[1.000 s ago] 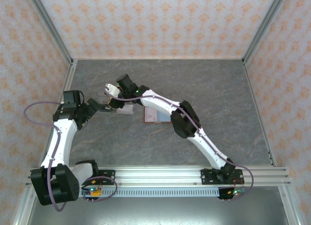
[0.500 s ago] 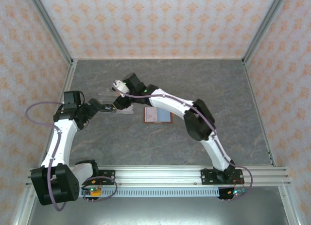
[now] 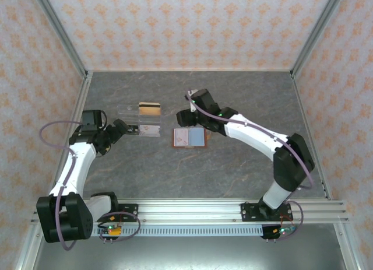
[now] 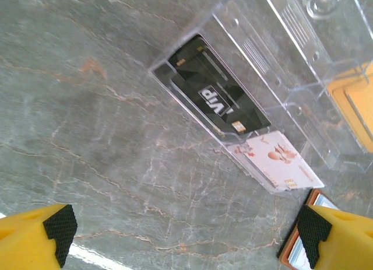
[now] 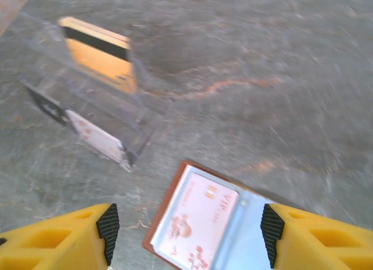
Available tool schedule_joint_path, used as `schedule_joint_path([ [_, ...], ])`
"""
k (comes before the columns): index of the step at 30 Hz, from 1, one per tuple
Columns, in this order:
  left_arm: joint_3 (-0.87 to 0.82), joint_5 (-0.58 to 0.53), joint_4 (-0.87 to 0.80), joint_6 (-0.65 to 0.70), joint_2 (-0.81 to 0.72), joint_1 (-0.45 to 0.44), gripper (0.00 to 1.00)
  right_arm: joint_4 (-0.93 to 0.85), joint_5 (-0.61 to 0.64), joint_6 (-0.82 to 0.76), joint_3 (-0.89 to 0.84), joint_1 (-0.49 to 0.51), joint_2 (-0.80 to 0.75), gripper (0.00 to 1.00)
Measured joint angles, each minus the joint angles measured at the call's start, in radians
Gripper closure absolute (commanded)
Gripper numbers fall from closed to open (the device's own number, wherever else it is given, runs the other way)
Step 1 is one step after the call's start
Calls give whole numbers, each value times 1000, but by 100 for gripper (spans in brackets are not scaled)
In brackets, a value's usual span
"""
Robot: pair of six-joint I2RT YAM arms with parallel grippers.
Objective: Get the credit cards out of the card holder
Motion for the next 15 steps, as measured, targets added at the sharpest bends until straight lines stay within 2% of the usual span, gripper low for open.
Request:
schedule_joint_path([
  [4,4,-3,15,-3,43,-85,0,-6,-31,90,-66,-19,0,35],
  [11,79,-13,49,-18,157,-286,0,37,-104,297,-104,-27,83,53],
  [15,116,-27,80,-30,219,-388,0,66,-111,390,-123,-27,129,57],
])
